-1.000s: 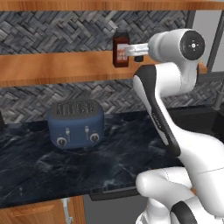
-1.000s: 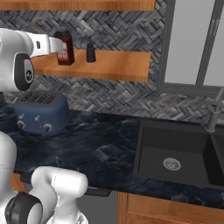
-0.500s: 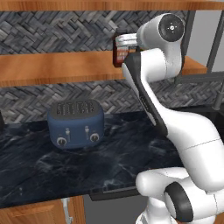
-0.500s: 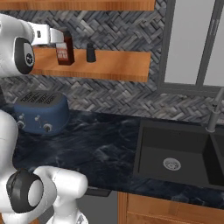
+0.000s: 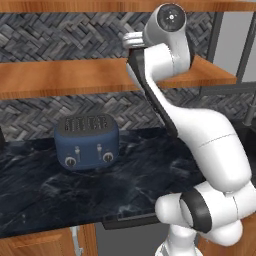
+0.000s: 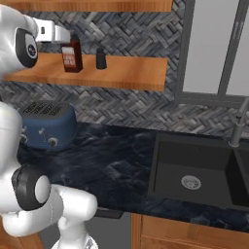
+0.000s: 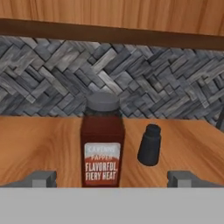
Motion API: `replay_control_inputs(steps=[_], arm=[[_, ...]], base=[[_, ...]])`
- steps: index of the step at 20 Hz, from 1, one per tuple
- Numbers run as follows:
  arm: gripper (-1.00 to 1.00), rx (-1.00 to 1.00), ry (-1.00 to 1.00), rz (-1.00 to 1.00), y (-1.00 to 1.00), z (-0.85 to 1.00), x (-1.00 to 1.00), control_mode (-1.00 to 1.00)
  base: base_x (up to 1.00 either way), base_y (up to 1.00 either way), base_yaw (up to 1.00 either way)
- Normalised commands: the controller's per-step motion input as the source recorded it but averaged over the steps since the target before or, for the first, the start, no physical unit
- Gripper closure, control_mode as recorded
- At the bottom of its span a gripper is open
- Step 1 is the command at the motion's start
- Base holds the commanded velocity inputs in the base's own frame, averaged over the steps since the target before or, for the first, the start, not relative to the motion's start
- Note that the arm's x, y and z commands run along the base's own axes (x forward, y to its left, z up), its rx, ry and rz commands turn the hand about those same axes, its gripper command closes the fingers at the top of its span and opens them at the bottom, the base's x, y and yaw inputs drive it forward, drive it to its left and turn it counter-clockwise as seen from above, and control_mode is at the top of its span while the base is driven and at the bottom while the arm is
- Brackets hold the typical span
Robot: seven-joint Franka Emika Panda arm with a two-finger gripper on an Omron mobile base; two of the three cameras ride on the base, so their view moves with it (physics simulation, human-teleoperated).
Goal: Collect the paprika, ketchup, and shaker from the cabinet and place them next to the stove.
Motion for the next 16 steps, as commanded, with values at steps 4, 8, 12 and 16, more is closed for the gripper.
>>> replay_control_inputs(steps=[4, 8, 12, 16], arm=[[-1.00, 0.00, 0.01, 0.00, 0.01, -0.01, 0.14, -1.00], [-1.00, 0.00, -0.11, 0.00, 0.00, -0.01, 0.03, -1.00], [-1.00, 0.00, -0.20, 0.00, 0.00, -0.01, 0.04, -1.00], [-1.00, 0.00, -0.14, 0.00, 0.00, -0.07, 0.10, -1.00]], base=[[0.00, 0.00, 0.00], [0.00, 0.00, 0.00], [0.00, 0.00, 0.00], [0.00, 0.00, 0.00]])
